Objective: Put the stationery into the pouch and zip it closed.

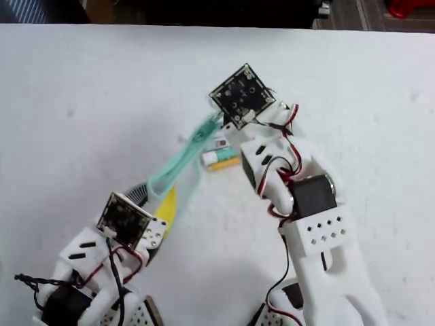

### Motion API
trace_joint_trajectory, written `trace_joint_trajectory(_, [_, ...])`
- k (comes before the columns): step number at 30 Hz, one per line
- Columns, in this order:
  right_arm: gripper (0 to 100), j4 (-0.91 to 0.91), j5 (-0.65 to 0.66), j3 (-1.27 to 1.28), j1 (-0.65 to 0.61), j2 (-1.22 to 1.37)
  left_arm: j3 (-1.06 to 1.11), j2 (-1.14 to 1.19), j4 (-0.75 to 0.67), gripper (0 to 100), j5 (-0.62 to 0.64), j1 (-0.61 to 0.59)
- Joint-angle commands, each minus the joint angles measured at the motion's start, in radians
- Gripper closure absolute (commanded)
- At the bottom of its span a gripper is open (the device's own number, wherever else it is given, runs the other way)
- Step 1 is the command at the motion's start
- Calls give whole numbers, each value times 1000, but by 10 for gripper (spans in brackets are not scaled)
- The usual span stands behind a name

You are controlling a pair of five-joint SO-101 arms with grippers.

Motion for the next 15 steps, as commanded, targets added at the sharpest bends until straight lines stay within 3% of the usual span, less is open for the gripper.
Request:
trace_joint_trajectory(1, [786, 120, -3, -75, 28, -21, -8, 1, -11, 974, -9, 13])
trace_joint_trajectory(4, [706, 318, 35, -103, 62, -48, -8, 1, -14, 973, -9, 12])
trace_joint_trajectory(8, [731, 547, 264, -103, 114, -93, -12, 1, -18, 966, -9, -16])
trace_joint_trajectory(13, [736, 670, 364, -95, 188, -104, -12, 1, -15, 786, 15, -117])
trace_joint_trajectory(15, [735, 674, 379, -66, 193, -104, -9, 1, -15, 764, 46, -117])
